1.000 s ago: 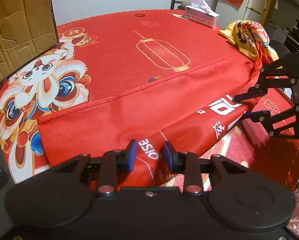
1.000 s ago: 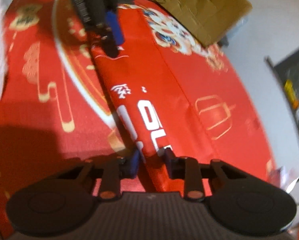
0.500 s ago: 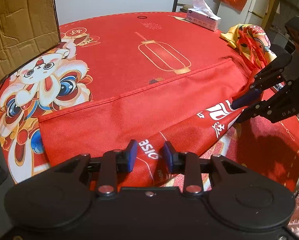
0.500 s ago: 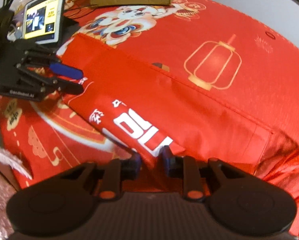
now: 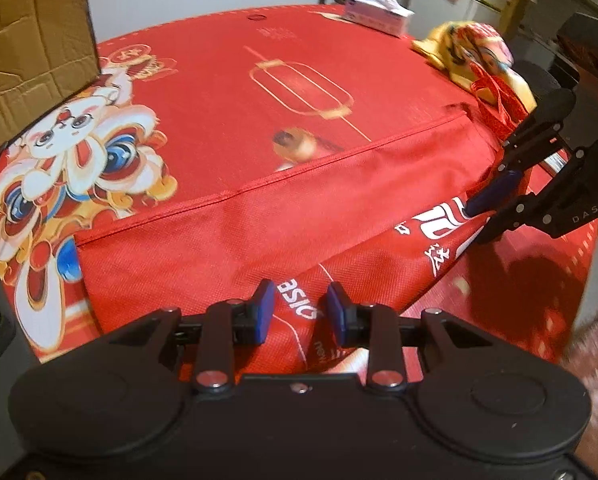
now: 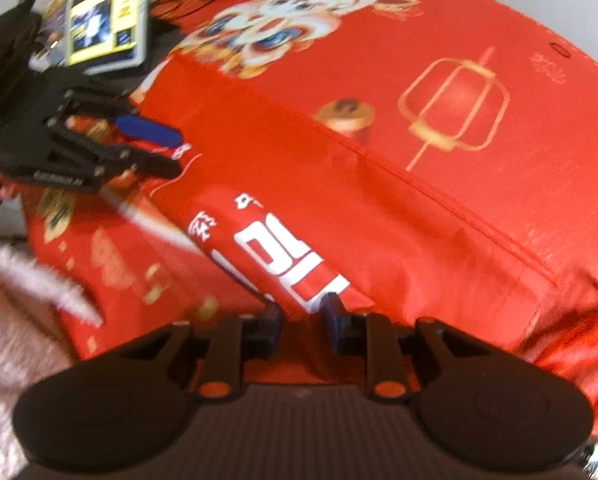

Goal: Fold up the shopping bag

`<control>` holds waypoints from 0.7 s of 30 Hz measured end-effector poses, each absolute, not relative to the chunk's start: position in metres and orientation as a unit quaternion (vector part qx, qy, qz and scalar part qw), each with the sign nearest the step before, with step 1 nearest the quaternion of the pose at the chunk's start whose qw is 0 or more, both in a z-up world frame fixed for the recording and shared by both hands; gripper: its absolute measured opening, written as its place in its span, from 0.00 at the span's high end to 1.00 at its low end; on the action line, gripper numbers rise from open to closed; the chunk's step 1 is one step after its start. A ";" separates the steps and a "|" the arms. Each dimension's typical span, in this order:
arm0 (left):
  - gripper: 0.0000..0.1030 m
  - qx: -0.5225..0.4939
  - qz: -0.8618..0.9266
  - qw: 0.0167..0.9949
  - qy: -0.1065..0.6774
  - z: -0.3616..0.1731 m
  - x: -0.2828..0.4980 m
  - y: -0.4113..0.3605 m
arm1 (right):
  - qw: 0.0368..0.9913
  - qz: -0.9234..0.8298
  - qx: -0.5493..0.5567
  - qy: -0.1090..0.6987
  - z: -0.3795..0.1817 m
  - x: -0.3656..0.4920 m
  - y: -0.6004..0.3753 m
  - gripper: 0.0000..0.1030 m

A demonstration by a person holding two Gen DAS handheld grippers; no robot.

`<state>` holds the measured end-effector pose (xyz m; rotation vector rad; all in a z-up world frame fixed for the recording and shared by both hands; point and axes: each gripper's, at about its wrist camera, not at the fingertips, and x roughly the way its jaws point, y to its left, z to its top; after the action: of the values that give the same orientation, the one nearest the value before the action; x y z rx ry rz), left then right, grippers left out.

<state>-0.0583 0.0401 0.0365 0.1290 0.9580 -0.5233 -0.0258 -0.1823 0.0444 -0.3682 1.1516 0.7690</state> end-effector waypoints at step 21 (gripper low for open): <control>0.46 0.300 -0.446 0.783 0.315 0.059 -0.095 0.040 | 0.649 0.381 -0.013 0.658 0.026 0.041 -0.207 0.82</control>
<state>-0.0953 0.0401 0.0585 0.6469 0.6791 -0.9622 0.0413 -0.2075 0.0260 -0.0295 1.4948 0.8665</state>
